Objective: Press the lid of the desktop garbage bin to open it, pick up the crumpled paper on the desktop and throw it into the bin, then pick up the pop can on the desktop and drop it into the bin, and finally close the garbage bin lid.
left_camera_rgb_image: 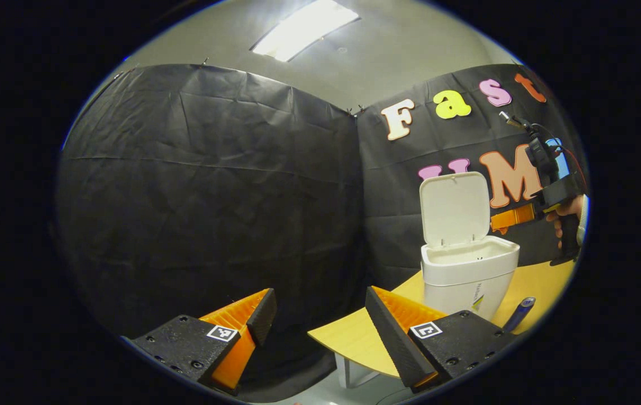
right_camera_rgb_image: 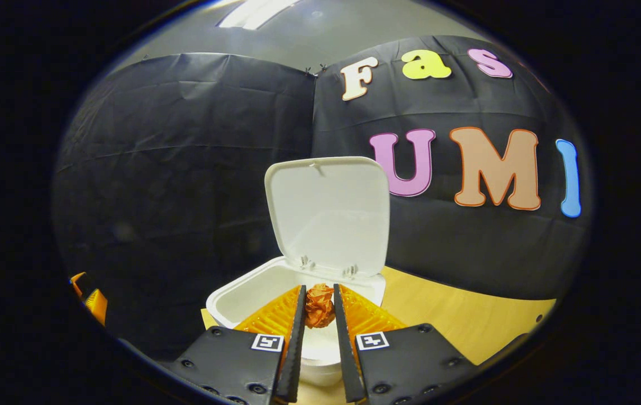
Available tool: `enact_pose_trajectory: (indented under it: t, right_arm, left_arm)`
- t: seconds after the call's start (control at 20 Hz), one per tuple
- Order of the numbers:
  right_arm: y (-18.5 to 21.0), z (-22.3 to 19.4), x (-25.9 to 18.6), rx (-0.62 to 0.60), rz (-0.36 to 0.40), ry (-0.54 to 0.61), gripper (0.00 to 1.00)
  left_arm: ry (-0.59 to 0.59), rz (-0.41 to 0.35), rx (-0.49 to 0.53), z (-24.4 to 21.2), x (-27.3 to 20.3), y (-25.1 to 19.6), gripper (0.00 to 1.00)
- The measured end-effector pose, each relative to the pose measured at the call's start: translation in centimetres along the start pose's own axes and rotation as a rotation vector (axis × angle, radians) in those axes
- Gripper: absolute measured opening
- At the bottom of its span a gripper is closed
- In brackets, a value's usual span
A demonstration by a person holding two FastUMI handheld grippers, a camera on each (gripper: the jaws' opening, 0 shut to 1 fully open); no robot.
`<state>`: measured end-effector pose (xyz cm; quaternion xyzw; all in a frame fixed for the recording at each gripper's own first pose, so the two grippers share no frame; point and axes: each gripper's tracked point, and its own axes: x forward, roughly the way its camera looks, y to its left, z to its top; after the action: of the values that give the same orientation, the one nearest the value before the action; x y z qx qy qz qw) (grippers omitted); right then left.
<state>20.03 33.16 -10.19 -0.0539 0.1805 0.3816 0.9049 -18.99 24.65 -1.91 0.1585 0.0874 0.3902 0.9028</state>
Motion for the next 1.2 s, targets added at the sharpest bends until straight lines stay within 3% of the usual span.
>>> enact_pose_trajectory:
  t: [0.05, 0.15, 0.25, 0.4, 0.5, 0.7, 0.75, 0.8, 0.85, 0.9, 1.0, 1.05, 1.15, 1.2]
  right_arm:
    - [0.4, -0.3, 0.5, -0.021, 0.007, 0.009, 0.39]
    - [0.9, -1.3, 0.4, -0.048, 0.009, 0.029, 0.7]
    - [0.7, -1.0, 0.7, -0.062, -0.004, 0.015, 1.0]
    - [-0.4, -0.2, -0.4, -0.048, -0.038, -0.018, 0.99]
    - [-2.3, 0.4, -2.1, -0.032, -0.074, -0.043, 0.99]
    - [-7.2, 0.5, -6.8, 0.013, -0.185, -0.077, 0.99]
    - [-8.7, 0.2, -8.4, 0.023, -0.223, -0.081, 0.99]
    - [-10.2, -0.1, -10.1, 0.03, -0.265, -0.087, 0.99]
    - [-11.6, -0.5, -11.9, 0.035, -0.312, -0.092, 0.99]
    - [-13.1, -1.0, -13.7, 0.039, -0.362, -0.096, 0.99]
    - [-15.4, -2.1, -17.2, 0.055, -0.457, -0.104, 0.99]
    - [-16.3, -2.6, -18.9, 0.069, -0.499, -0.11, 0.99]
    - [-17.7, -4.0, -21.9, 0.102, -0.574, -0.119, 0.99]
    - [-18.4, -4.8, -23.3, 0.119, -0.612, -0.117, 0.99]
  left_arm:
    - [0.0, 0.01, 0.004, 0.1, -0.2, 0.5, 0.95]
    - [0.006, 0.022, 0.012, 0.0, -0.6, 1.0, 0.99]
    - [0.008, 0.014, 0.015, -0.1, -0.7, 0.7, 0.95]
    - [0.003, -0.041, 0.007, 0.0, -0.7, -1.3, 0.95]
    - [-0.004, -0.117, -0.004, 0.2, -0.6, -4.0, 0.95]
    - [-0.02, -0.344, -0.02, 0.3, -0.7, -11.8, 0.95]
    - [-0.024, -0.4, -0.026, 0.3, -0.9, -13.8, 1.0]
    - [-0.027, -0.456, -0.033, 0.2, -1.0, -15.8, 0.95]
    - [-0.028, -0.512, -0.039, 0.2, -1.4, -17.8, 1.0]
    - [-0.028, -0.568, -0.045, 0.2, -1.7, -19.8, 0.95]
    - [-0.031, -0.684, -0.057, 0.2, -2.6, -23.8, 1.0]
    - [-0.031, -0.744, -0.058, 0.2, -3.2, -25.9, 0.95]
    - [-0.036, -0.851, -0.055, 0.0, -4.3, -29.5, 1.0]
    - [-0.037, -0.898, -0.053, -0.3, -4.8, -31.1, 0.95]
